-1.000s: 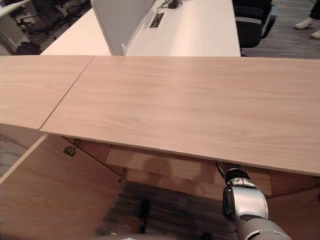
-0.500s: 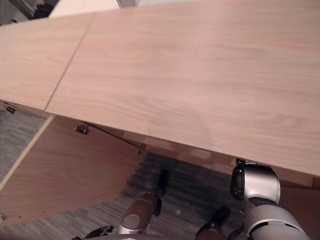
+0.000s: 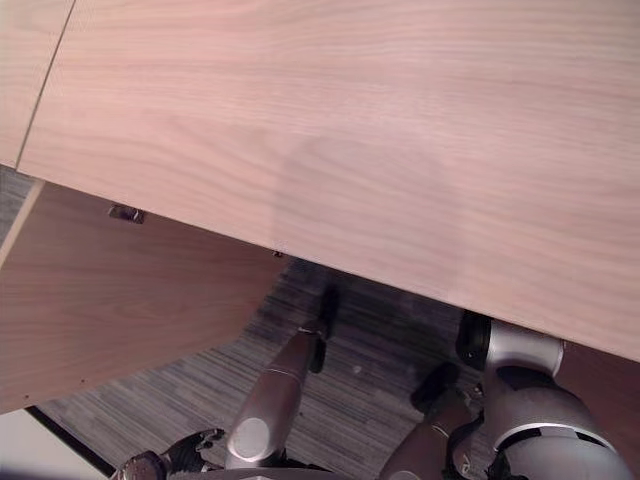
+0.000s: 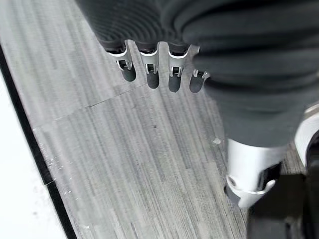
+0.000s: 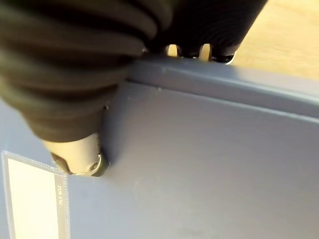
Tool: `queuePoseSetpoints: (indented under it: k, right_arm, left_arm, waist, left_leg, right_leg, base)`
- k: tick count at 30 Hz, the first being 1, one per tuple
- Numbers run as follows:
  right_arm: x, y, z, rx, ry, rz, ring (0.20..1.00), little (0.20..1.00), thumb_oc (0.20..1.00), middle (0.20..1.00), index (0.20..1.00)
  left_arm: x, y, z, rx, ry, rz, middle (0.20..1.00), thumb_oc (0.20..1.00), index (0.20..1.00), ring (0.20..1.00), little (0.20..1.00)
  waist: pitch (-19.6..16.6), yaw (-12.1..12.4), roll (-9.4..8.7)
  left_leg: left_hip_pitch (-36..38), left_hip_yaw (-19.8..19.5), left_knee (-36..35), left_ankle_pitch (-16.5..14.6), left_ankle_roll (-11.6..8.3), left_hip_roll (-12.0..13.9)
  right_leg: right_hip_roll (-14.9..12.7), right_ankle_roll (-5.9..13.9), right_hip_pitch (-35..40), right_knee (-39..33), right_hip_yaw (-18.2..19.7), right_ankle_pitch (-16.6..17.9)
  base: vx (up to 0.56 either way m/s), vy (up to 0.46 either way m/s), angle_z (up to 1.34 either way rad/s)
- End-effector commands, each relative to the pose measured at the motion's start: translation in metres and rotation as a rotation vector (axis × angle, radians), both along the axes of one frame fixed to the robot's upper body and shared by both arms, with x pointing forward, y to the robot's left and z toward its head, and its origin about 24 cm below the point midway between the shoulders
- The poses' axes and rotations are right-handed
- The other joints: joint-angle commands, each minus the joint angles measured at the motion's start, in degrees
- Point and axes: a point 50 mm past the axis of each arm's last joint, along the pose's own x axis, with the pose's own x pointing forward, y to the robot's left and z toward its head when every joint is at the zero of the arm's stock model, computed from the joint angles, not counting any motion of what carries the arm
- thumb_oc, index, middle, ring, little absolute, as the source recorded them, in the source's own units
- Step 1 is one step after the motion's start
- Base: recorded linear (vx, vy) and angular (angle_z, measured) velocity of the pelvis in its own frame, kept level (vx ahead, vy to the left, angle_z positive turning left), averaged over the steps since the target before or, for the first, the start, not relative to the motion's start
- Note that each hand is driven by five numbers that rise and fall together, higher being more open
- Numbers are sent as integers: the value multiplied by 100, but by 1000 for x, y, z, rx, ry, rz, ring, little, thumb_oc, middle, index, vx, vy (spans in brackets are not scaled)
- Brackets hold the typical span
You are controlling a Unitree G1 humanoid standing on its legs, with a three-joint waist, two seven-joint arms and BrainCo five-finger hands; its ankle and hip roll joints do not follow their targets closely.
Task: Put the empty folder in the office cabinet
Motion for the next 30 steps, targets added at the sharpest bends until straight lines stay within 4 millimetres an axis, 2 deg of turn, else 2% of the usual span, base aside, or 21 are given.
queuePoseSetpoints:
  k: [1, 8, 17, 18, 19, 20, 28, 30]
  right_arm:
    - [-10, -35, 36, -157, -62, -46, 200, 200, 200, 200, 200]
    - [-7, -32, 43, -146, -81, -48, 200, 200, 200, 200, 200]
    - [-4, -26, 43, -130, -86, -42, 200, 200, 200, 200, 200]
    - [-3, -23, 39, -117, -81, -34, 344, 344, 344, 344, 344]
    - [-3, -23, 39, -117, -81, -34, 583, 583, 583, 583, 583]
    - [-3, -23, 38, -112, -80, -32, 1000, 1000, 1000, 1000, 1000]
    - [-1, -17, 29, -71, -46, -22, 1000, 1000, 1000, 1000, 1000]
    - [0, -13, 20, -49, -25, -11, 1000, 1000, 1000, 1000, 1000]
  left_arm:
    - [7, 15, 2, 66, -3, -9, 1000, 1000, 1000, 1000, 1000]
    - [18, 13, 5, 70, -38, -7, 1000, 1000, 1000, 1000, 1000]
    - [23, 12, 5, 84, -54, 7, 1000, 1000, 1000, 1000, 1000]
    - [27, 12, 5, 83, -63, 7, 1000, 1000, 1000, 1000, 1000]
    - [27, 12, 5, 84, -63, 7, 1000, 1000, 1000, 1000, 1000]
    - [27, 12, 5, 84, -63, 6, 1000, 1000, 1000, 1000, 1000]
    - [35, 12, 7, 91, -83, 27, 1000, 1000, 1000, 1000, 1000]
    - [38, 10, 8, 85, -92, 35, 1000, 1000, 1000, 1000, 1000]
  waist:
    - [-7, 255, 121]
    - [24, 219, 174]
    - [56, 194, 159]
    - [55, 182, 148]
    - [57, 181, 147]
    - [55, 178, 145]
    - [66, 131, 19]
    - [70, 135, -36]
  left_leg:
    - [70, 140, 882, -983, -64, 274]
    - [-361, 62, 1150, -1085, -11, 226]
    - [-497, 30, 1340, -1197, 30, 173]
    - [-483, 18, 1341, -1216, 42, 149]
    - [-481, 17, 1341, -1217, 42, 147]
    - [-473, 18, 1340, -1223, 42, 146]
    - [-390, -8, 1465, -1318, 44, 160]
    - [-303, -16, 1421, -1322, 40, 175]
  right_leg:
    - [319, 343, 234, -137, -114, -183]
    - [236, 307, -284, 258, -43, -317]
    - [213, 259, -420, 431, 4, -431]
    - [213, 250, -400, 447, -7, -443]
    - [212, 250, -397, 447, -8, -444]
    - [209, 252, -389, 447, -8, -446]
    - [242, 209, -223, 442, -33, -497]
    - [283, 215, -122, 394, -56, -475]
  base:
    - [0, 0, 0]
    - [1, -16, 5]
    - [13, -1, 2]
    - [26, 8, 33]
    - [32, 6, 16]
    - [0, 0, 0]
    - [4, -1, 0]
    - [4, 0, 2]
